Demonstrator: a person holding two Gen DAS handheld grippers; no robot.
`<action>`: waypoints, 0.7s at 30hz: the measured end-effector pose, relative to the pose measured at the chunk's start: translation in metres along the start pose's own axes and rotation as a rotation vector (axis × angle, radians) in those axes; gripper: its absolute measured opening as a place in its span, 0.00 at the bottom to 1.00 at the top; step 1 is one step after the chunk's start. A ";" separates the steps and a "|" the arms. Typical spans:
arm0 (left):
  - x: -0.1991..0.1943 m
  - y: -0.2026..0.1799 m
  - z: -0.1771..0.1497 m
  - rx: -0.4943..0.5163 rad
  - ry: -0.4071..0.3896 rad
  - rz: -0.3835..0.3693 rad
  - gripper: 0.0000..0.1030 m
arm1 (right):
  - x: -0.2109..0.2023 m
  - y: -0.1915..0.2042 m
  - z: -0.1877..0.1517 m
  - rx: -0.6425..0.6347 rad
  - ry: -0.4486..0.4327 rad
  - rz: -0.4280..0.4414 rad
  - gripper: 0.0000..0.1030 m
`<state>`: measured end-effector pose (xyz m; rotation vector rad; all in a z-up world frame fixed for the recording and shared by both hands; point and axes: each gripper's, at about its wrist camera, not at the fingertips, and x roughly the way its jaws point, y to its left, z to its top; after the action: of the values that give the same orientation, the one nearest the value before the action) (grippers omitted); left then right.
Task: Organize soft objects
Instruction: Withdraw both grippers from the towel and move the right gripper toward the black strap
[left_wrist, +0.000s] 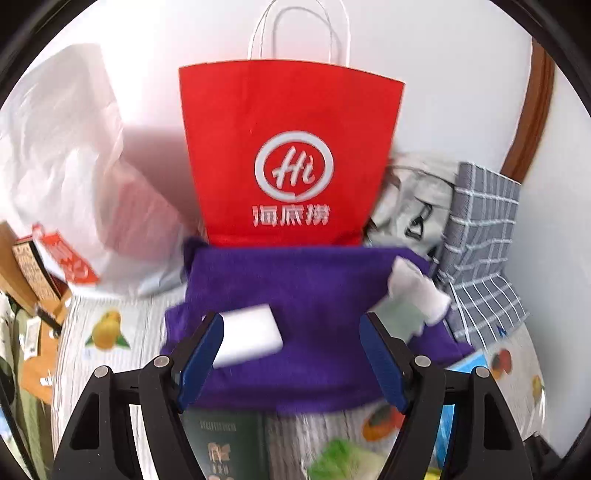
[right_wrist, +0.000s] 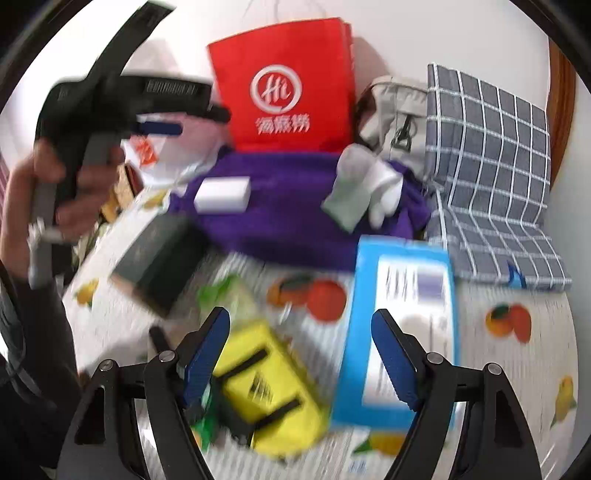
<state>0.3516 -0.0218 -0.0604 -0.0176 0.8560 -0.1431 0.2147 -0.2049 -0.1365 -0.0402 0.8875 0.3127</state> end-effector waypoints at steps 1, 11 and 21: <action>-0.005 0.000 -0.007 0.005 0.005 -0.001 0.72 | -0.001 0.006 -0.009 -0.010 0.008 0.009 0.77; -0.040 0.038 -0.094 -0.039 0.091 -0.018 0.72 | 0.030 0.059 -0.057 -0.226 0.101 -0.069 0.32; -0.058 0.061 -0.162 -0.104 0.181 -0.006 0.72 | -0.012 0.061 -0.077 -0.157 0.008 0.014 0.03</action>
<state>0.1988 0.0532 -0.1278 -0.1054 1.0435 -0.1065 0.1321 -0.1626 -0.1697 -0.1813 0.8702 0.3949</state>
